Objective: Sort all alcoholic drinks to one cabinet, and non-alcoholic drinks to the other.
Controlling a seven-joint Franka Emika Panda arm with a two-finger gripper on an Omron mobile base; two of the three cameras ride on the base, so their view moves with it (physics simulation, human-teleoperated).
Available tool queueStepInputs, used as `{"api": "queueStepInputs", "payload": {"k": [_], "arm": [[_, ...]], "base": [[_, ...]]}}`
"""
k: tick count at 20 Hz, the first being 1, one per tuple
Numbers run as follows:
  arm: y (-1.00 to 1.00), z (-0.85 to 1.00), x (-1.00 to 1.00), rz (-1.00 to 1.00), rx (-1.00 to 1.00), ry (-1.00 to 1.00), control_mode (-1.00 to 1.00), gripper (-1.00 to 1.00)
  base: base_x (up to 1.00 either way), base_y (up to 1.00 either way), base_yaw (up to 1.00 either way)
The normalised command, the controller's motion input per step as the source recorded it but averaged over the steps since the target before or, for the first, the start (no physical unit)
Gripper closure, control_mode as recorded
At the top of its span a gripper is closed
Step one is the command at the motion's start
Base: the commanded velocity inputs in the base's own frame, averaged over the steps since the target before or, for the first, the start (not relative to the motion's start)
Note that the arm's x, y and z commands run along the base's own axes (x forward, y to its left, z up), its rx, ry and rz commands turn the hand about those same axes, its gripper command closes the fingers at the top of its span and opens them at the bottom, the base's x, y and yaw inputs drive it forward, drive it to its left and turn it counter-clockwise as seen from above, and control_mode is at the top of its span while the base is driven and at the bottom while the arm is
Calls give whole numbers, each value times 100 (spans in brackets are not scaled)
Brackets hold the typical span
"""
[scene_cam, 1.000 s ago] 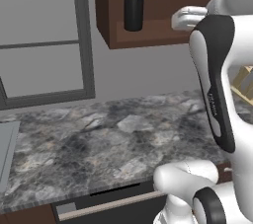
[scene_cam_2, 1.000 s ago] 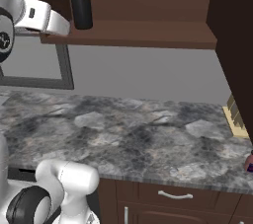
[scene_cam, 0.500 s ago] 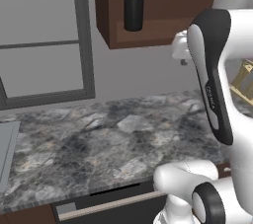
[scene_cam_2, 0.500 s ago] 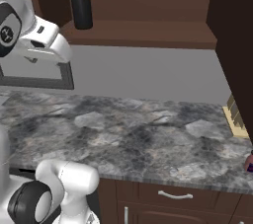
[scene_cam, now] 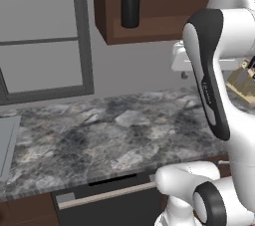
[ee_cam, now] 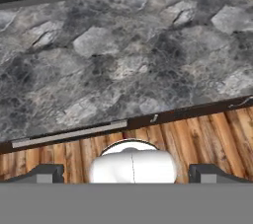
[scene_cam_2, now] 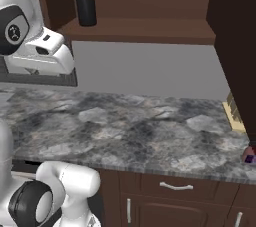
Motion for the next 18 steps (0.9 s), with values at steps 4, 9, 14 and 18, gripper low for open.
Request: {"api": "queueStepInputs", "payload": {"k": [4,9,14,18], "arm": [[0,0,0,0,0,0,100,-100],[0,0,0,0,0,0,100,-100],[0,0,0,0,0,0,100,-100],[0,0,0,0,0,0,100,-100]], "base": [[-100,-46,-3],[-100,-49,-5],[-99,-65,-5],[-64,-91,-4]]}}
